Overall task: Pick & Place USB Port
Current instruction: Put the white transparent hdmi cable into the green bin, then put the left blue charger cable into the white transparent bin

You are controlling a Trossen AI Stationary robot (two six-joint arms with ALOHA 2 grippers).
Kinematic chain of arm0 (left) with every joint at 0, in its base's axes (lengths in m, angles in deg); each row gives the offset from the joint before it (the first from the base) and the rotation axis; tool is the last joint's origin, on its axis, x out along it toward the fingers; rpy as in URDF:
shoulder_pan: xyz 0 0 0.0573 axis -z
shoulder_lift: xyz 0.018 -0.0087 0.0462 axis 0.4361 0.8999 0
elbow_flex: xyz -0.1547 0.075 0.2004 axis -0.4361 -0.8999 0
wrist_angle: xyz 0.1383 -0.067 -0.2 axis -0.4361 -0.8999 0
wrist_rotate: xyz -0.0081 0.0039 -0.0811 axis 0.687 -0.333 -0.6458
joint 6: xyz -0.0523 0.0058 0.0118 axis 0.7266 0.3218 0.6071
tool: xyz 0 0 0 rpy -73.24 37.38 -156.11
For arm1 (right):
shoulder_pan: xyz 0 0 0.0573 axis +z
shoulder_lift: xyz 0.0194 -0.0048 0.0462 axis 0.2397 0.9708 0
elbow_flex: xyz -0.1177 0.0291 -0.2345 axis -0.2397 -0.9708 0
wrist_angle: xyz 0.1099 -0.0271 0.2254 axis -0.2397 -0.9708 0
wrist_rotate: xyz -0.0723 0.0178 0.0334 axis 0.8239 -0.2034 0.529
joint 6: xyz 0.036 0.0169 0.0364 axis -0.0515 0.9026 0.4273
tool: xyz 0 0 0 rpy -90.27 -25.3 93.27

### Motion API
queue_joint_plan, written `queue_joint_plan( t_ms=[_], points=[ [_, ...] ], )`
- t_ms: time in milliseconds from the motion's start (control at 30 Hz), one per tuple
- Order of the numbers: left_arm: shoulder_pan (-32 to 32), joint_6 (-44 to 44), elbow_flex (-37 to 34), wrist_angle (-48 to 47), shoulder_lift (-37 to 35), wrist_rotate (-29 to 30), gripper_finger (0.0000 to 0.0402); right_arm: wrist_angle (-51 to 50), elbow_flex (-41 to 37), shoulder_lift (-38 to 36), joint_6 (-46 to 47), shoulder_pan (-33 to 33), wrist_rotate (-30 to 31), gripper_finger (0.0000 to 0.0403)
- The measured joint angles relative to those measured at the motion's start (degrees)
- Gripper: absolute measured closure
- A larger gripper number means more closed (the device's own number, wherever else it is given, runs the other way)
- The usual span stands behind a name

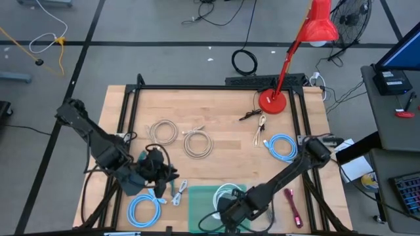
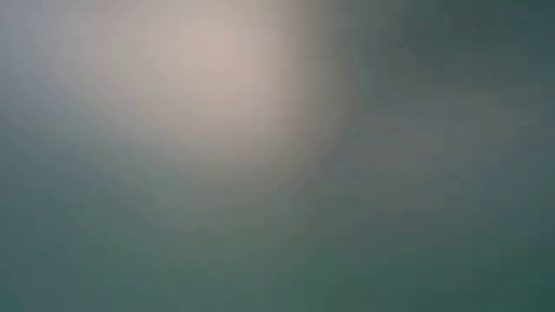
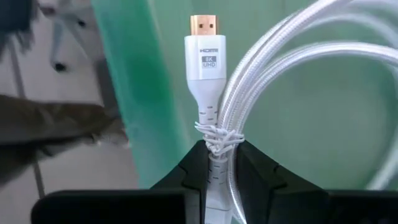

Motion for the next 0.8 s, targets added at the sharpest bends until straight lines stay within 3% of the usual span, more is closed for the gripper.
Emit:
queue_joint_plan(
  t_ms=[433, 700, 800],
  points=[
    [1.39, 1.60, 0.00, 0.14, -0.02, 0.89, 0.0277, -3.13, 0.02, 2.33, -3.40, 0.26, -8.46, 0.0357],
    [1.37, 2.17, 0.00, 0.39, -0.03, 2.15, 0.0277, -1.16, 0.02, 1.89, -4.48, -0.86, -11.05, 0.0255],
    [1.41, 2.55, 0.00, 0.39, -0.04, 2.89, 0.0277, -1.08, 0.00, 1.32, -4.48, -1.59, -11.04, 0.0234]
  ],
)
